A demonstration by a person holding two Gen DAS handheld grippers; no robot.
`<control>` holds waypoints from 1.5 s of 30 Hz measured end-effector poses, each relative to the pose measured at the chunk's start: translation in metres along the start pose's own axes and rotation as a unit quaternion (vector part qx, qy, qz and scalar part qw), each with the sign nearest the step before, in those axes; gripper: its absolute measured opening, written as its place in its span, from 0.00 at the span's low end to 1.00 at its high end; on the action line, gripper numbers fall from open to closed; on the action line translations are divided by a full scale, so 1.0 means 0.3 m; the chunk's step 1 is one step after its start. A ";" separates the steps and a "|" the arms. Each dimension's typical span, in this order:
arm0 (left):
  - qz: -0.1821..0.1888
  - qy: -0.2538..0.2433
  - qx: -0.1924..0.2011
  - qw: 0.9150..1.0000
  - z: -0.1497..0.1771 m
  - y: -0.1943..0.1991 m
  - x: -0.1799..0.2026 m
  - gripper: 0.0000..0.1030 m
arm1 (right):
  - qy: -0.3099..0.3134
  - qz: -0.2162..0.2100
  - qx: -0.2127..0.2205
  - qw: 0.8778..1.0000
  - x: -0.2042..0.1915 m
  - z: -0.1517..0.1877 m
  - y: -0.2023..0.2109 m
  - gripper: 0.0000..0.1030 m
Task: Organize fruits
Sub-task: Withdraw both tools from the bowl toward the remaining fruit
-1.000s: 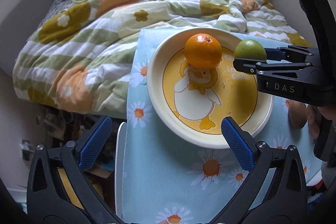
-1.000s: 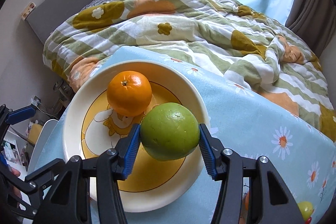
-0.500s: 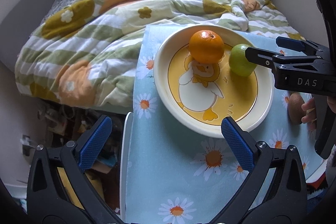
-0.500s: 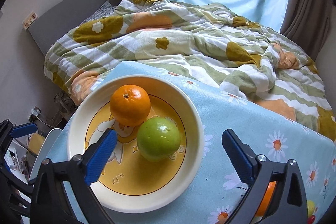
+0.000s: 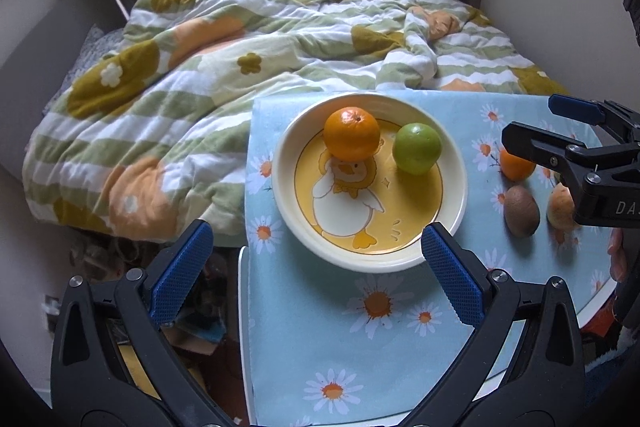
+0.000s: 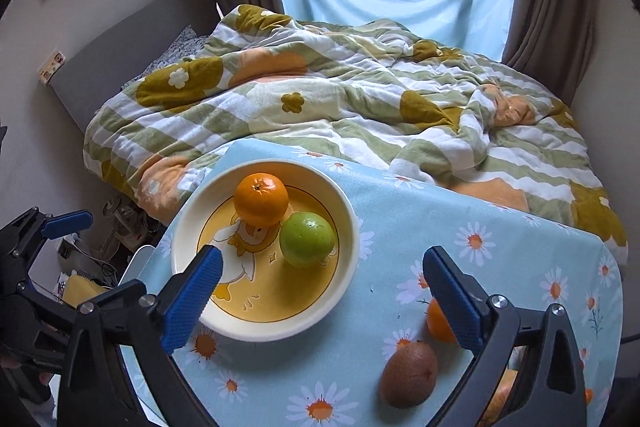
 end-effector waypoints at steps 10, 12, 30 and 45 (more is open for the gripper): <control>0.048 -0.038 0.026 0.998 -0.069 0.064 0.138 1.00 | -0.070 0.050 0.010 0.996 0.149 0.081 0.211 0.97; 0.055 -0.043 0.030 0.997 -0.073 0.074 0.183 1.00 | -0.082 0.062 0.010 0.995 0.197 0.114 0.247 0.97; 0.083 -0.069 0.032 0.994 -0.004 0.089 0.733 1.00 | -0.161 0.113 -0.015 0.980 0.684 0.489 0.445 0.97; 0.096 -0.112 -0.005 0.989 0.119 -0.129 1.100 1.00 | -0.154 0.086 -0.069 0.982 0.865 0.744 0.305 0.96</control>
Point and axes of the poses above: each gripper's, at about its wrist camera, not at the fingertips, and y roughly against the way its jaws point, x to its right, z to its underside, the point moved 6 cm from there along -y, roughly the way its jaws point, and after that the axes turned 2 degrees about -z, right-handed, at the moved point
